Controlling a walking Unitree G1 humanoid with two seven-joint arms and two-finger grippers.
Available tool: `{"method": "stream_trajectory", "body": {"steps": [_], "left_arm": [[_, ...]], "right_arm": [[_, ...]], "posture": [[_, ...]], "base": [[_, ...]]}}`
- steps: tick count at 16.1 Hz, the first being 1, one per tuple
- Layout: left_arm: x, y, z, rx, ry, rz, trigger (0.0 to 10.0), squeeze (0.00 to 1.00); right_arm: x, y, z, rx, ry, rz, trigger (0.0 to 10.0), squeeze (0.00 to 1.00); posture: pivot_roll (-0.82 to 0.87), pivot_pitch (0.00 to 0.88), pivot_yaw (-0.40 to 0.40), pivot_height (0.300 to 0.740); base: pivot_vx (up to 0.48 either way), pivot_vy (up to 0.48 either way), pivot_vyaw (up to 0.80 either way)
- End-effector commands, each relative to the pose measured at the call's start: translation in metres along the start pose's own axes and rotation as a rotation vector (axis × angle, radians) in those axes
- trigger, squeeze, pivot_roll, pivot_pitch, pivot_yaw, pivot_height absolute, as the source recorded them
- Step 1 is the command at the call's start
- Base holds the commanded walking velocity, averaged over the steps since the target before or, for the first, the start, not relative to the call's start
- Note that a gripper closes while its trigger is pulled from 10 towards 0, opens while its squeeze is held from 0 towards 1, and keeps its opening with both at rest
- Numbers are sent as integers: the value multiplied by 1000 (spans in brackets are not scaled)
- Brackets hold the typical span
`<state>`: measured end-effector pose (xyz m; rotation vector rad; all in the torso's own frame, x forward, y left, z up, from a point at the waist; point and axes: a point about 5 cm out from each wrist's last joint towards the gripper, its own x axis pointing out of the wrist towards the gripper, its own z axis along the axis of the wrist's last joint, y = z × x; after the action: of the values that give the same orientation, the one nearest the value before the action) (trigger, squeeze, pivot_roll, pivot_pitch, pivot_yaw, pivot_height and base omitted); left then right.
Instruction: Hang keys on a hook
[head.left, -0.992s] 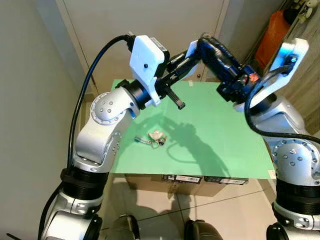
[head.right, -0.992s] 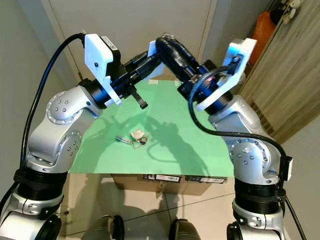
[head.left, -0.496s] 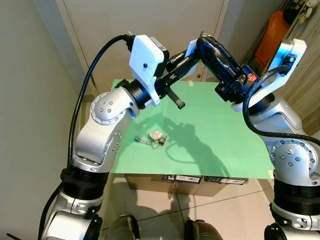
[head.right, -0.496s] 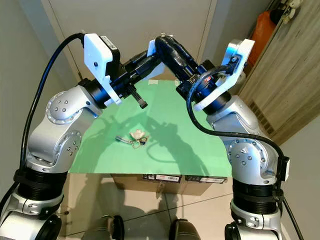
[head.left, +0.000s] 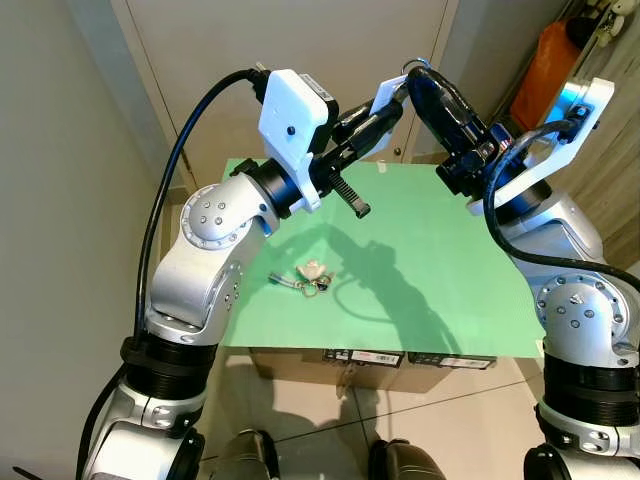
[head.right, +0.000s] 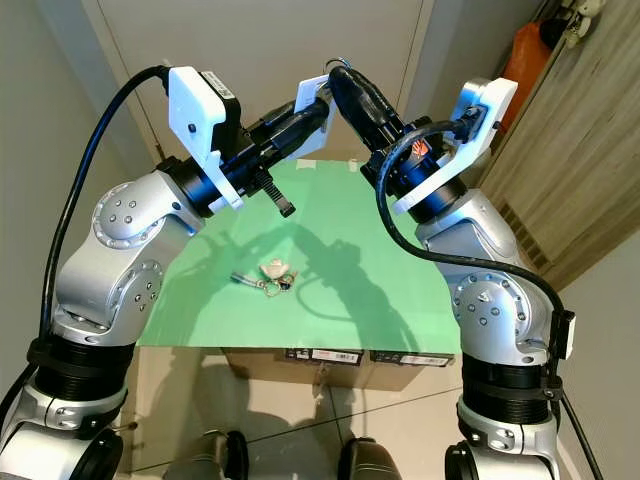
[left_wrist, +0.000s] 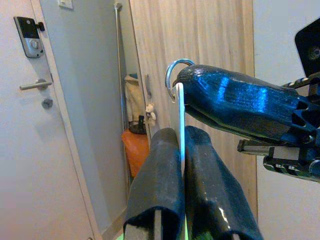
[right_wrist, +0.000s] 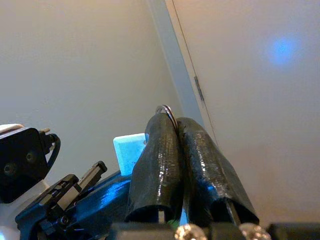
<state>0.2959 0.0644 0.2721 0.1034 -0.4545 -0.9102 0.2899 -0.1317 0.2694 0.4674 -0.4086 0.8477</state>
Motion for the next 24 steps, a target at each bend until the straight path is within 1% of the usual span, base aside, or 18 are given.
{"method": "stream_trajectory", "body": {"steps": [1, 2, 3, 4, 5, 6, 7, 8, 14, 22, 23, 24], "left_arm": [[5, -5, 19, 31, -70, -46, 0, 0], [5, -5, 19, 31, -71, -45, 0, 0], [5, -5, 19, 30, -72, -45, 0, 0], [5, -5, 19, 29, -73, -45, 0, 0], [5, -5, 19, 29, -74, -45, 0, 0], [5, -5, 20, 28, -75, -46, 0, 0], [5, -5, 20, 27, -76, -47, 0, 0], [5, -5, 20, 27, -77, -48, 0, 0], [6, -5, 21, 29, -80, -50, 0, 0], [6, -5, 22, 33, -82, -50, 0, 0], [5, -5, 22, 34, -81, -50, 0, 0], [5, -5, 22, 34, -81, -51, 0, 0]], "right_arm": [[0, -2, -3, 5, 23, -16, 0, 0], [0, 0, -5, 4, 33, -7, 118, 0], [0, 2, -7, -10, 44, 6, 10000, 0], [0, 2, -7, -13, 45, 7, 10000, 0], [-1, 3, -7, -19, 50, 14, 10000, 627], [-1, 4, -10, -31, 67, 17, 10000, 1000], [-1, 5, -11, -33, 78, 13, 10000, 576], [-1, 5, -12, -31, 83, 12, 10000, 0], [-1, 2, -13, -30, 86, -5, 10000, 0], [-3, 1, -18, -36, 125, -8, 9843, 0], [-4, 1, -18, -36, 126, -9, 9647, 0], [-4, 1, -19, -35, 126, -9, 8000, 0]], "posture": [[-78, 86, -1, 740], [-78, 85, -5, 740], [-78, 85, -5, 740], [-79, 86, -4, 740], [-79, 86, -4, 740], [-80, 88, -2, 740], [-80, 88, -2, 740], [-80, 88, -2, 740], [-81, 91, 1, 740], [-81, 91, 1, 740], [-81, 91, 1, 740], [-81, 91, 1, 740]], "base": [[0, 0, 0], [0, 0, 0], [0, 0, 0], [0, 0, 0], [0, 0, 0], [0, 0, 0], [0, 0, 0], [0, 0, 0], [0, 0, 0], [0, 0, 0], [0, 0, 0], [0, 0, 0]]}}
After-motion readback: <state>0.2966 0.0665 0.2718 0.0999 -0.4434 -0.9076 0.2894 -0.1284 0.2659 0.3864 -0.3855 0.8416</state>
